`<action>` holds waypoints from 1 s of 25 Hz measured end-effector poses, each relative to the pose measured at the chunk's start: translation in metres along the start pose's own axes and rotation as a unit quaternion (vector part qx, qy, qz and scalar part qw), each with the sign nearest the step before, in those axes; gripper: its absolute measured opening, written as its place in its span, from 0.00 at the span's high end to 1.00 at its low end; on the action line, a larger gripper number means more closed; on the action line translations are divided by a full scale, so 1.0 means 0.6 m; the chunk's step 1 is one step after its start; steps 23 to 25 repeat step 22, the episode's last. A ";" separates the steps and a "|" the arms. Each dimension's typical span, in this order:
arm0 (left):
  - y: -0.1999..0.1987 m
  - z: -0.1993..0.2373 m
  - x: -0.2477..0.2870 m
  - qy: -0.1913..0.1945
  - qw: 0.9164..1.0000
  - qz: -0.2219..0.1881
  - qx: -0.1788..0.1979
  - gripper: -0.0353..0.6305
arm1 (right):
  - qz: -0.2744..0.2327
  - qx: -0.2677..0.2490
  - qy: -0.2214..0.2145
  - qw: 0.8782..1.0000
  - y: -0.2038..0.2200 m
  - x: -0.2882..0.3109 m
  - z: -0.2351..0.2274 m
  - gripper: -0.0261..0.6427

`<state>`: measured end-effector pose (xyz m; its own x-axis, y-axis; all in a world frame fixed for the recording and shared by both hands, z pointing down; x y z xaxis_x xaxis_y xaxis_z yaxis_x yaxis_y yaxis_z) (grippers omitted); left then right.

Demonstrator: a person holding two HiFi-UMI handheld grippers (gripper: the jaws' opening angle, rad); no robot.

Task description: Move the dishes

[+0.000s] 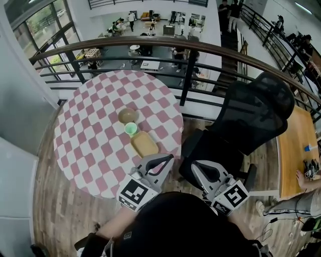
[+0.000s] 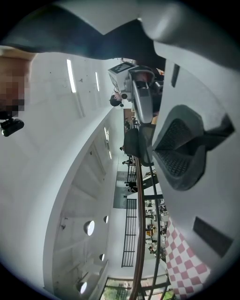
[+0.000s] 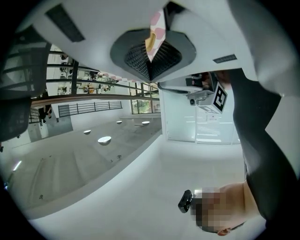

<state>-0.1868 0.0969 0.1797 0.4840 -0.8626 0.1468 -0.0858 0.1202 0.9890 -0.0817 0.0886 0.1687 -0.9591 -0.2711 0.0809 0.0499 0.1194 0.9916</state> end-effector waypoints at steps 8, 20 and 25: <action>-0.010 -0.022 0.019 0.008 1.000 0.002 0.000 0.95 | -0.004 0.004 0.000 1.000 0.008 -0.026 -0.012 0.93; -0.010 -0.038 0.033 0.025 1.000 0.008 0.007 0.95 | -0.009 0.001 0.008 1.000 0.014 -0.035 -0.020 0.93; -0.009 -0.039 0.035 0.027 1.000 0.009 0.007 0.95 | -0.002 -0.001 0.011 1.000 0.020 -0.036 -0.024 0.93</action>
Point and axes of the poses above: the fingertips, and each gripper's own axes: x forward along the fingers, z to its left, y out of its underside, the point moved 3 cm from there along -x, backward along the fingers, and after that the axes turned 6 degrees about -y, right-handed, at the moved point
